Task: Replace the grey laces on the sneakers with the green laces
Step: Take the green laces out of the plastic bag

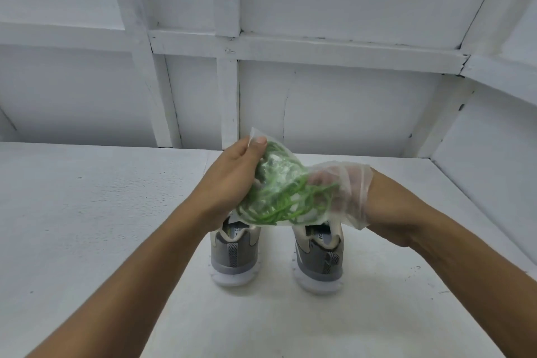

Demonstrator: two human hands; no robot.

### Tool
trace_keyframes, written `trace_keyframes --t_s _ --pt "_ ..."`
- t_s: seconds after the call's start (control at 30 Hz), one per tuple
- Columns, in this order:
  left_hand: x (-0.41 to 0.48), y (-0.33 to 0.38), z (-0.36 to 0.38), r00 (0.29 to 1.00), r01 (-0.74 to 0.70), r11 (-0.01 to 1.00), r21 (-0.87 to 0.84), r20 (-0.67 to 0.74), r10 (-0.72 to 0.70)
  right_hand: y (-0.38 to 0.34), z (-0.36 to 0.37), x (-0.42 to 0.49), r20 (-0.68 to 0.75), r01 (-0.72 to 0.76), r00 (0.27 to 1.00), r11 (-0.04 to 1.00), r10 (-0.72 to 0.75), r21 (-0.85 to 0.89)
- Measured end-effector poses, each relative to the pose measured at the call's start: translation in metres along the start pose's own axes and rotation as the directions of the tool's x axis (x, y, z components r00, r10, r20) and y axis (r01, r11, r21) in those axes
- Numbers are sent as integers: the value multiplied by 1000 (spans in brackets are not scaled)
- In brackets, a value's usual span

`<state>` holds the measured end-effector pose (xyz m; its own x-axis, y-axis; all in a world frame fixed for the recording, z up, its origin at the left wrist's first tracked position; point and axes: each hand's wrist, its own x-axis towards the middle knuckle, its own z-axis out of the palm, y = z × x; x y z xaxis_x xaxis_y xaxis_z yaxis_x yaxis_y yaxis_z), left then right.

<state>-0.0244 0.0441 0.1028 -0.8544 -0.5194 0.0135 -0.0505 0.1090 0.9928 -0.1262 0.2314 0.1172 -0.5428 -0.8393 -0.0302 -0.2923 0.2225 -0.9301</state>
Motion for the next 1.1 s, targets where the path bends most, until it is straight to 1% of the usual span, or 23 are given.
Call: trace_keyframes --t_s 0.07,0.13,0.2,0.27,0.37,0.43,0.63,0.8,0.83,0.9,0.93,0.97,1.07,1.1 --pt "-1 -2 2 997 -46 992 120 -63 54 0 2 -1 18 25 999 995 -27 98" --pt "-4 -1 5 991 -74 979 192 -94 94 2 2 0 -1 34 999 993 -34 116" --pt "-7 0 9 990 -89 975 202 -85 108 6 3 4 4 36 999 994 -37 104" --pt "-8 0 12 990 -109 974 201 -70 125 12 3 8 8 25 1000 990 -26 138" --pt "-8 0 14 988 -124 976 180 -65 138 22 2 10 39 -10 999 945 -2 326" --pt "-8 0 15 987 -132 975 181 -68 146 25 2 11 94 -10 995 926 -27 377" --pt "-8 -1 18 988 -133 973 190 -57 146 19 10 8 71 69 992 935 -100 348" --pt "-9 -3 21 989 -119 961 250 -59 138 18 19 9 -64 68 996 968 -54 243" --pt "-10 -3 22 988 -120 955 272 -63 142 20 20 8 -76 53 996 969 -35 242" --pt "-10 -4 23 986 -119 940 320 -78 151 29 20 7 -104 -21 993 961 51 275" --pt "-9 -4 23 984 -117 933 341 -85 154 32 20 6 -100 -60 991 955 92 290" --pt "-9 -6 23 983 -117 926 359 -92 159 35 19 6 -65 -91 991 949 115 303" --pt "-11 -7 25 981 -122 907 403 -91 172 32 21 7 58 -119 993 940 106 321" --pt "-12 -8 26 982 -125 908 400 -81 171 30 22 7 74 -125 991 938 107 322"
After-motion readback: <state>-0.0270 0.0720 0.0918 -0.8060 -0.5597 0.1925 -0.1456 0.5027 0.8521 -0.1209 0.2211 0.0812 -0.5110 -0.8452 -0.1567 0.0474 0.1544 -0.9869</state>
